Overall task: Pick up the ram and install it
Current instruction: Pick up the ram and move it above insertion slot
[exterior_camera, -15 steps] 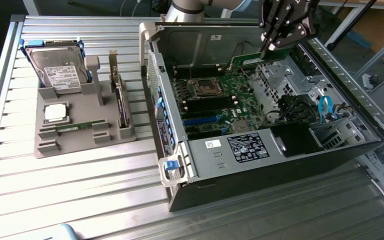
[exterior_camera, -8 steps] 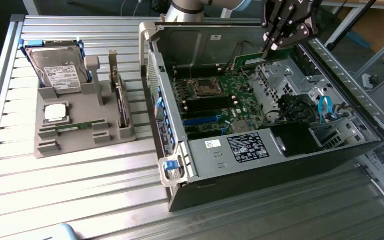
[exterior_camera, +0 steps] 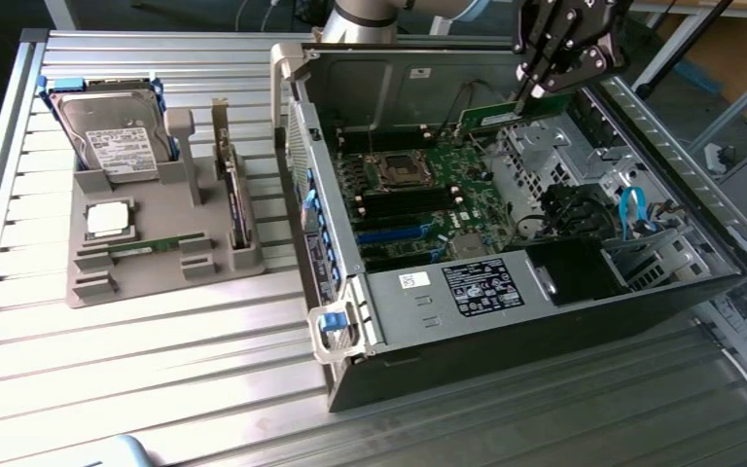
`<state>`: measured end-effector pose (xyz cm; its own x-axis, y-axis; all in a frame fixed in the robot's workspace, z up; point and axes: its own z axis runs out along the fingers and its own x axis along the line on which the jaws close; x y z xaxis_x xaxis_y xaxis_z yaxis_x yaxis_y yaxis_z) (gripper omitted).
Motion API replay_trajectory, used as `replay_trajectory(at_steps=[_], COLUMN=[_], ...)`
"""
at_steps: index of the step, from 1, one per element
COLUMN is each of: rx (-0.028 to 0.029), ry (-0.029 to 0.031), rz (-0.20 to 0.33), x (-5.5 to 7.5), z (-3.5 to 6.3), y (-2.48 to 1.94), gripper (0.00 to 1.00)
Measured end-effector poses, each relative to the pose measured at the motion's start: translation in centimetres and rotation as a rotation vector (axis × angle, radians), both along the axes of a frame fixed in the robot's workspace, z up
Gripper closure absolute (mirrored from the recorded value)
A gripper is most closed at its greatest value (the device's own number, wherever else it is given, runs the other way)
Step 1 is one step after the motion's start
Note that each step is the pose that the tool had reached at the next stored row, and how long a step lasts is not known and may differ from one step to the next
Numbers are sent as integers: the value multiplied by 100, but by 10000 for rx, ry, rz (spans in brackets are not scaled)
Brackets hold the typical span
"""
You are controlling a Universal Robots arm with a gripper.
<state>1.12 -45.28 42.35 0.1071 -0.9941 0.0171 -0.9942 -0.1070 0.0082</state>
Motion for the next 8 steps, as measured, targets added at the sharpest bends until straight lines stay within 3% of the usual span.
replay_trajectory(at_steps=[8], rx=[-2], ry=[0], rz=[0], x=[63], z=[0], y=[0], gripper=[86])
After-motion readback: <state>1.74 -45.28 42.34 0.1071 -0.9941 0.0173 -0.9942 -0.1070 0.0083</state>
